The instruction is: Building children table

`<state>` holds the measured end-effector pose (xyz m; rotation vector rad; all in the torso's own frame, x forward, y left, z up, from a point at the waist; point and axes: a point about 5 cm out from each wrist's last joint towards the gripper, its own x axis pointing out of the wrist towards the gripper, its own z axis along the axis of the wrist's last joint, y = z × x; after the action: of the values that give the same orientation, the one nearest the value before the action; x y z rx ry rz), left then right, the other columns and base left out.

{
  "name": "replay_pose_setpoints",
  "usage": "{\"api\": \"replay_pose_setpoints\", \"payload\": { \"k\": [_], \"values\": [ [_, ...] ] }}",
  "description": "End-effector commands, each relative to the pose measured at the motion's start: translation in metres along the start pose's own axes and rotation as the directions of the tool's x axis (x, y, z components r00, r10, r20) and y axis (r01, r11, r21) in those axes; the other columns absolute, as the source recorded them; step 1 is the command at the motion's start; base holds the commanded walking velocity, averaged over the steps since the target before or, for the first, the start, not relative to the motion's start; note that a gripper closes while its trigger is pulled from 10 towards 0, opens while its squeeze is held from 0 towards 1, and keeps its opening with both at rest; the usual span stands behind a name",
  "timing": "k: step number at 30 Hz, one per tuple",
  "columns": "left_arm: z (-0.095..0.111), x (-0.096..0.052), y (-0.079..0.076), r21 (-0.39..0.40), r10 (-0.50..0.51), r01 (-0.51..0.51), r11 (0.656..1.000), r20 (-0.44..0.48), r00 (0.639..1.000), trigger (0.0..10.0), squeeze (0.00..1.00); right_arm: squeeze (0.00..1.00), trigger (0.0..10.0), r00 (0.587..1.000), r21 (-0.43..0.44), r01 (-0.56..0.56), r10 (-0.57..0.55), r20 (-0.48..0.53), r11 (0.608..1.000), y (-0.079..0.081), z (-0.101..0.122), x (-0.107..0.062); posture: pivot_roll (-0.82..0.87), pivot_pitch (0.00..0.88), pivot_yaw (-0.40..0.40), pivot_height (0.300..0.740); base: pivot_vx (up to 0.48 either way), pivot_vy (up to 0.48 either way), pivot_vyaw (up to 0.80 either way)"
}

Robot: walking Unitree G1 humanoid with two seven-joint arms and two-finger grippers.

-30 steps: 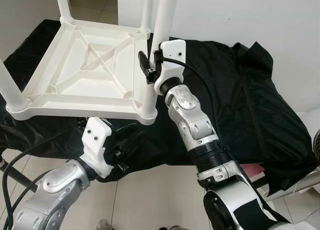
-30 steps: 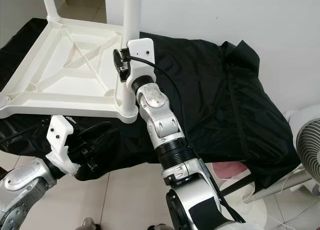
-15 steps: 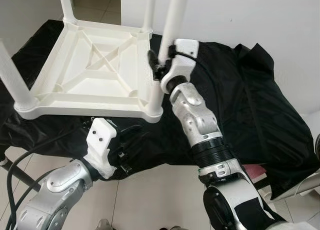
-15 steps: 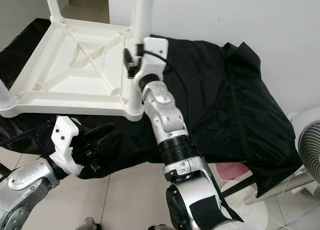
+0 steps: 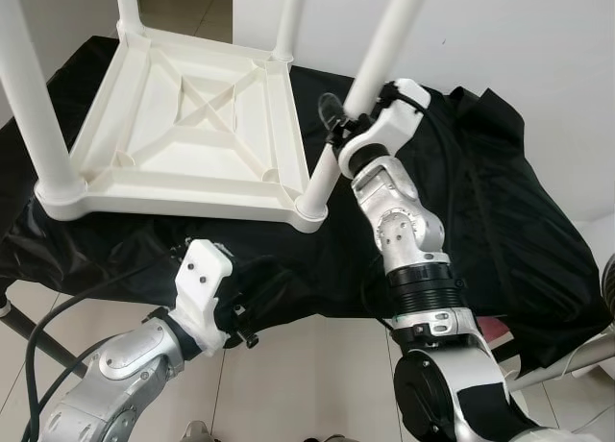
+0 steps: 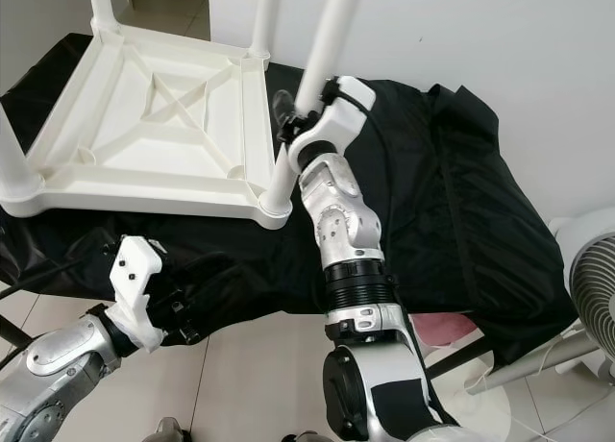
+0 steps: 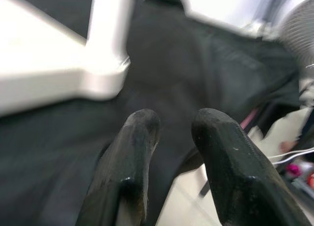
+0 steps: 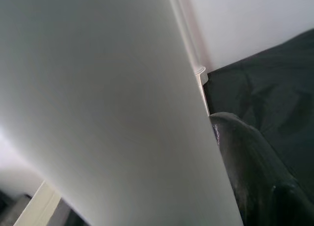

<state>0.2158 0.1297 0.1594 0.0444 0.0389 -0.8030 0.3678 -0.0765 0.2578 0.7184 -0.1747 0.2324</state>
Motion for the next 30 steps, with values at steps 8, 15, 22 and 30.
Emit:
{"api": "replay_pose_setpoints", "payload": {
  "k": [8, 15, 22, 30],
  "values": [
    [-0.007, 0.007, 0.015, -0.004, 0.114, -0.114, 0.993, -0.029, 0.993, 10.0, 0.0, 0.0, 10.0, 1.0, 0.41, -0.022, 0.02, 0.009, 0.912, -0.001, -0.012, -0.019, 0.09, 0.093, -0.114, 0.74, 0.0, 0.0, 0.0],
    [-0.012, -0.022, 0.062, 0.073, 0.088, -0.076, 0.994, -0.173, 0.981, 10.0, 0.0, 0.0, 10.0, 1.0, 0.523, 0.002, -0.013, 0.018, 0.853, -0.031, -0.007, -0.04, 0.07, 0.084, -0.1, 0.74, 0.0, 0.0, 0.0],
    [-0.005, -0.026, 0.146, 0.345, 0.412, -0.316, 0.884, -0.254, 0.875, 10.0, 0.0, 0.0, 10.0, 0.999, 0.57, 0.009, -0.025, 0.02, 0.822, -0.047, -0.008, -0.053, 0.07, 0.085, -0.081, 0.74, 0.0, 0.0, 0.0],
    [0.048, 0.032, 0.196, 0.218, 0.693, -0.665, 0.714, -0.086, 0.715, 10.0, 0.0, 0.0, 10.0, 0.998, 0.645, 0.052, -0.057, -0.013, 0.762, -0.071, -0.016, -0.075, 0.06, 0.083, -0.063, 0.74, 0.0, 0.0, 0.0]
  ]
}}
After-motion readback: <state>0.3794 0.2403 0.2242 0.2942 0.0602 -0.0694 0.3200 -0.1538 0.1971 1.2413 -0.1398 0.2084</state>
